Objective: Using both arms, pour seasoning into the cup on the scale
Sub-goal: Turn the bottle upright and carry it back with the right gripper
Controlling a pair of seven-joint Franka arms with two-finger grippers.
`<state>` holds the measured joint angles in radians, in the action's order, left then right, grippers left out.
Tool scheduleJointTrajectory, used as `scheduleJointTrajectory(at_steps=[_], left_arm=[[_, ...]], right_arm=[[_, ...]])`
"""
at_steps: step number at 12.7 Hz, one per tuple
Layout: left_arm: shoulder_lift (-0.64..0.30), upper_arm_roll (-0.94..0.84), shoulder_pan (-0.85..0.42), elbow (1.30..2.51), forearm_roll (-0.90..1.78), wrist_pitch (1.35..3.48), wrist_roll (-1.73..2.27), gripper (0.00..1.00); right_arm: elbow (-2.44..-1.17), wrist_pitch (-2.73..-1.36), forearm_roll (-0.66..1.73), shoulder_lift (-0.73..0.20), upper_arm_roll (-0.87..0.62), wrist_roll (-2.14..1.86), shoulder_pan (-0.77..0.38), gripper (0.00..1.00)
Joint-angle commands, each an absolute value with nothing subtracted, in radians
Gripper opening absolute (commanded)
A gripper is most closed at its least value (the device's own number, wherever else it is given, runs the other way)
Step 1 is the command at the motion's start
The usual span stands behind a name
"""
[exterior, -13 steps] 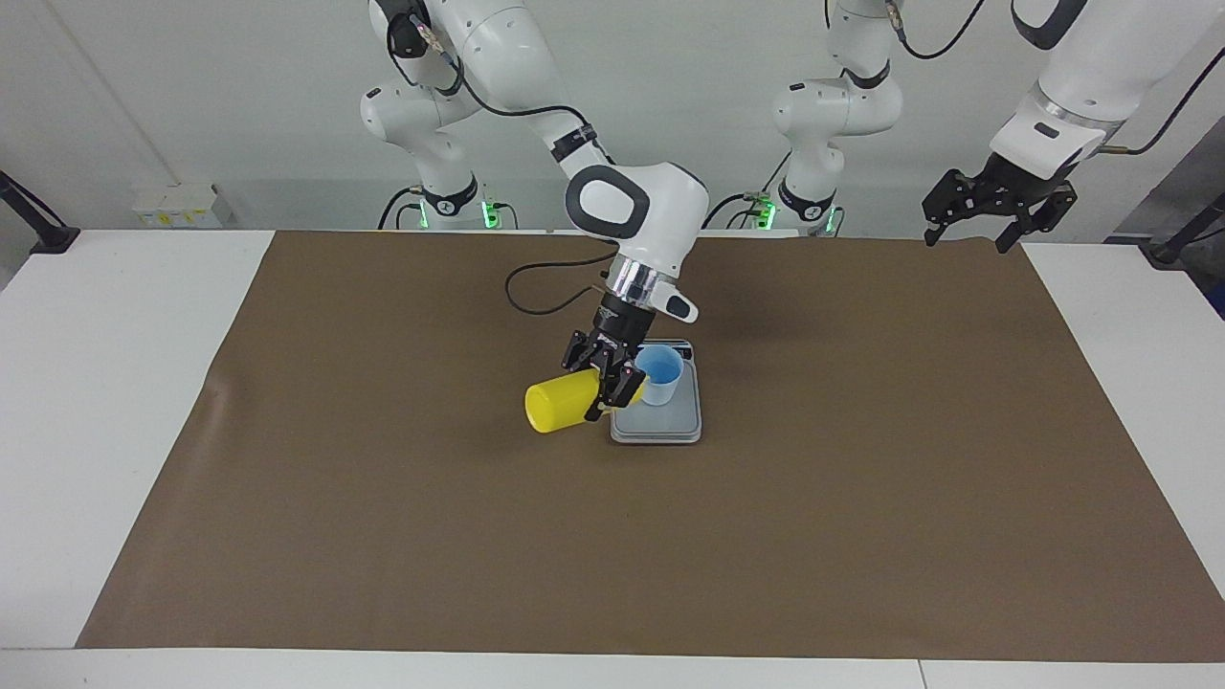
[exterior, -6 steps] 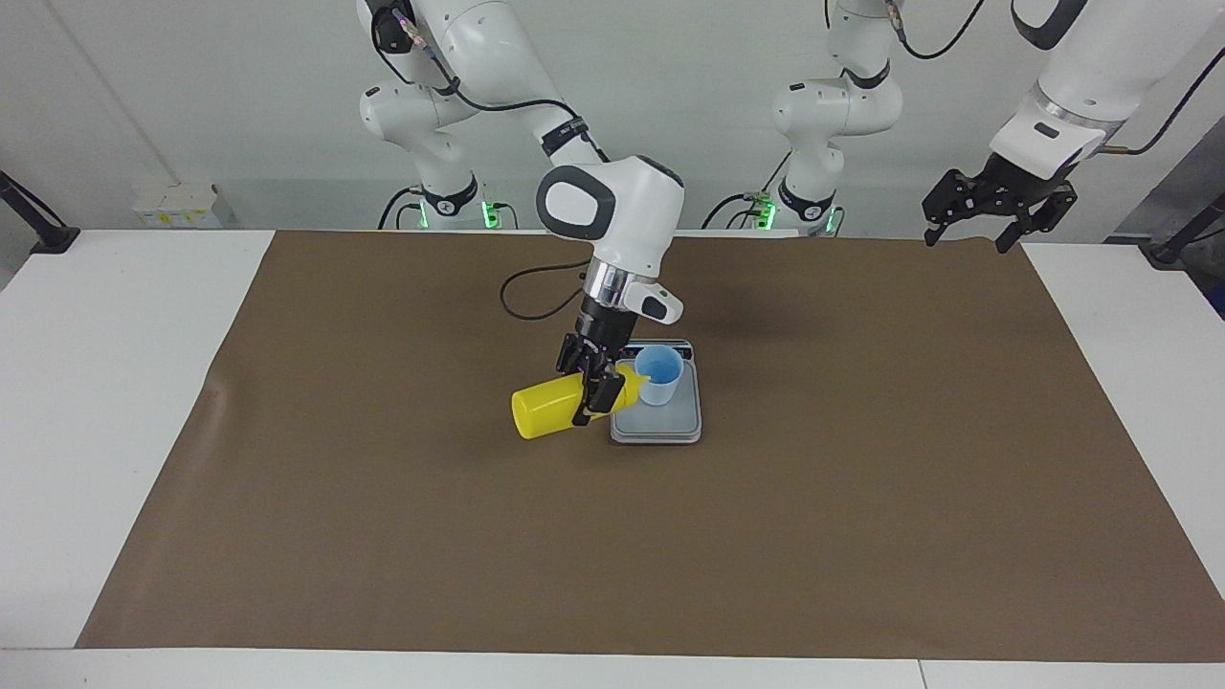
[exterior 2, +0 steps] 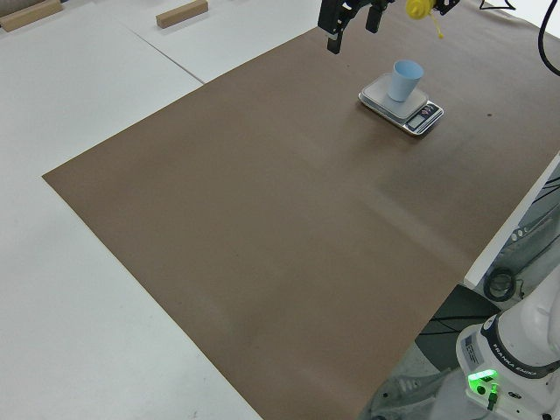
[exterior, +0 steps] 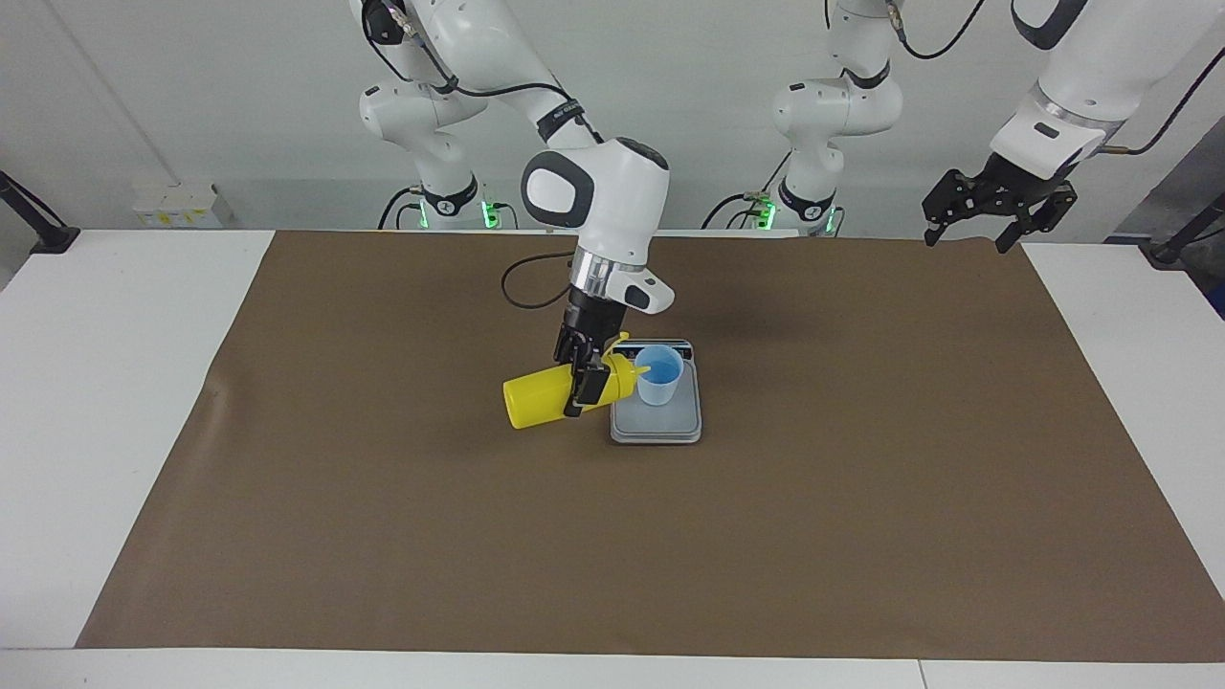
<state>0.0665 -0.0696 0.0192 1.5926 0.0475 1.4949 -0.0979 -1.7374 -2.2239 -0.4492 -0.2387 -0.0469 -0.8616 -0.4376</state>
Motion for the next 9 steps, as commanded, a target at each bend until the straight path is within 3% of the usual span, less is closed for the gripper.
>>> scheduleJointTrajectory(at_steps=[1,5,9], left_arm=[[0.095,-0.075,0.031,1.624,0.032,1.499,-0.103,1.0],[0.095,-0.075,0.031,1.624,0.032,1.499,-0.103,1.0],[0.095,-0.075,0.031,1.624,0.032,1.499,-0.103,1.0]], right_arm=[[-1.811,-2.24,-0.283,-0.167,-0.057,-0.877,-0.381,0.0],[-1.838,-2.243,0.082,-0.138,-0.057,-1.07,-0.25,0.0],[-1.959,-2.243,0.516,-0.088,-0.055,-1.383,-0.099,0.0]])
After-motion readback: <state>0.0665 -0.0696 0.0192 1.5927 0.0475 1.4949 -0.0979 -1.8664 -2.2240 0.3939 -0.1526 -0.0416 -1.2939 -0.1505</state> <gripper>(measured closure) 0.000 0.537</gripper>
